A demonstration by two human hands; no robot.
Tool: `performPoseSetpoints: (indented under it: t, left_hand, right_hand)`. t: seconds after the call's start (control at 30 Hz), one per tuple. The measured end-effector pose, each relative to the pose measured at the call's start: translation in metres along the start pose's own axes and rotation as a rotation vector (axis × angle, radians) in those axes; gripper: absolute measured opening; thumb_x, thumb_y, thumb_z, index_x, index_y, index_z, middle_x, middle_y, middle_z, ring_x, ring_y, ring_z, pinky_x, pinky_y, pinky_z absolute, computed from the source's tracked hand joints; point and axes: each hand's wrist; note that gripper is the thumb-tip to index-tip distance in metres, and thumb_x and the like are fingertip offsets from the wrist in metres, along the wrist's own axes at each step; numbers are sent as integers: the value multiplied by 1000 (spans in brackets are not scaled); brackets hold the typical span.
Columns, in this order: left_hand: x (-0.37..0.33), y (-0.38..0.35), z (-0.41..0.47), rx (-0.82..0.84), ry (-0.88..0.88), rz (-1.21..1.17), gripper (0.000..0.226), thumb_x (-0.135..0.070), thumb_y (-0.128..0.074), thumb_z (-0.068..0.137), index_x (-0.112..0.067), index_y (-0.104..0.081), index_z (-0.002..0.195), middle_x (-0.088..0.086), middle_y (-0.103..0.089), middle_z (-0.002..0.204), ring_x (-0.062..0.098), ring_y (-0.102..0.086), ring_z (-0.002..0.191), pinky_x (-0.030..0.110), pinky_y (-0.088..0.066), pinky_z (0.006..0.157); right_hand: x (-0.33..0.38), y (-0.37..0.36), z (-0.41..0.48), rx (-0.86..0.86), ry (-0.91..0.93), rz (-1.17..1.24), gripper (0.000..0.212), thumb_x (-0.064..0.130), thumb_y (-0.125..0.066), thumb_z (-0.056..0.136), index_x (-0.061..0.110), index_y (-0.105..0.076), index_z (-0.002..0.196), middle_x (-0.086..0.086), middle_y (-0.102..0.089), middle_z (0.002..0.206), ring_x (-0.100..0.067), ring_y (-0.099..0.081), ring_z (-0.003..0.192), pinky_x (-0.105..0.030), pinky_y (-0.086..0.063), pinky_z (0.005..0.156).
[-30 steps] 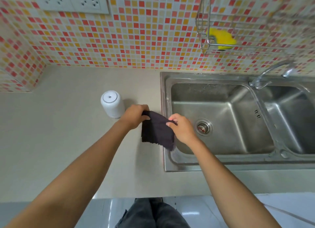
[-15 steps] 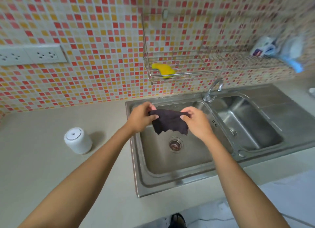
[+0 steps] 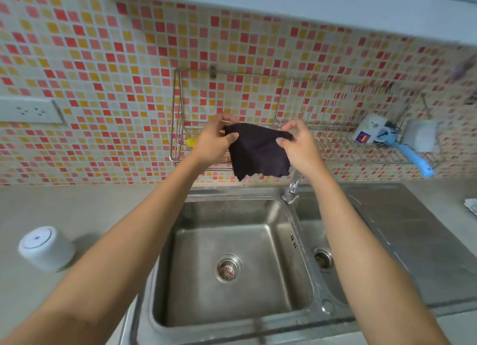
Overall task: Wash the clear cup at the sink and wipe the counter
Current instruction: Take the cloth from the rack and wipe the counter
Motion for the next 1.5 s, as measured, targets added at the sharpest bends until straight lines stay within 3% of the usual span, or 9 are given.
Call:
performPoseSetpoints:
  t: [0.23,0.37,0.5,0.63,0.8,0.97,1.23,1.37,1.5]
  left_hand:
    - [29,-12,65,-68,118,161,25,-2,-57,91,-22,-54,107,3,-62,101,22,-59,93,26,-48,70]
    - [51,-13,81,-53,153,297,24,0,-57,91,-15,-54,110,10,-61,109,29,-58,101,41,-53,84]
    - [65,-15,93,-24,145,449,29,-5,-62,91,-11,-53,118,10,-59,113,24,-56,97,32,-47,78]
    - [72,-21,93,-44,-4,665,36,-5,-68,87,-12,-52,119,13,-50,126,29,-55,107,35,-48,90]
    - [77,-27,92,336,23,986,56,-48,-61,89,-19,-53,136,7,-52,139,27,-48,126,41,-42,104]
    - [74,-30,92,490,175,1049,63,-50,-42,99,-22,-26,153,1,-25,159,24,-27,145,39,-25,116]
    - [63,9,62,-180,35,1239,60,-58,-50,92,-17,-52,135,14,-49,139,34,-40,132,45,-43,104]
    - [66,12,50,-122,344,1113,98,-80,-52,73,-13,-37,144,21,-28,152,40,-37,136,49,-42,103]
    - [60,7,51,-75,476,1032,96,-62,-68,76,-8,-30,145,24,-20,153,41,-47,128,42,-50,93]
  right_hand:
    - [-27,-26,69,132,-11,-87,39,-9,-50,87,28,-62,82,2,-60,122,-17,-50,121,-22,-36,83]
    - [-40,-42,81,166,-47,-152,41,-10,-47,89,20,-71,102,-1,-55,133,-20,-49,123,-26,-41,89]
    - [-53,-52,92,200,-31,-244,43,-10,-49,89,18,-66,117,-5,-49,138,-23,-47,125,-23,-41,83]
    - [-59,-56,101,305,87,-397,53,-8,-54,89,12,-48,138,-7,-41,146,-24,-39,133,-27,-31,105]
    - [-64,-58,100,443,87,-638,78,0,-55,93,14,-7,153,2,5,161,-20,-4,147,-38,-16,119]
    - [-49,-60,96,646,49,-638,50,26,-42,102,20,-28,150,0,-18,159,-24,-16,146,-36,-15,116]
    - [-45,-61,88,789,-71,-732,62,40,-32,103,16,-6,154,-2,4,161,-23,5,147,-42,-5,118]
    - [-44,-63,76,630,-26,-691,60,39,-36,102,16,-13,153,-3,-8,161,-26,-8,147,-43,-14,119]
    - [-45,-59,67,542,106,-708,56,45,-22,103,16,-22,151,-3,-18,159,-24,-11,147,-44,-9,119]
Point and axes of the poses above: each hand's wrist, its own z-axis towards the middle knuckle, its own y-axis out of the back of the hand, x = y × z
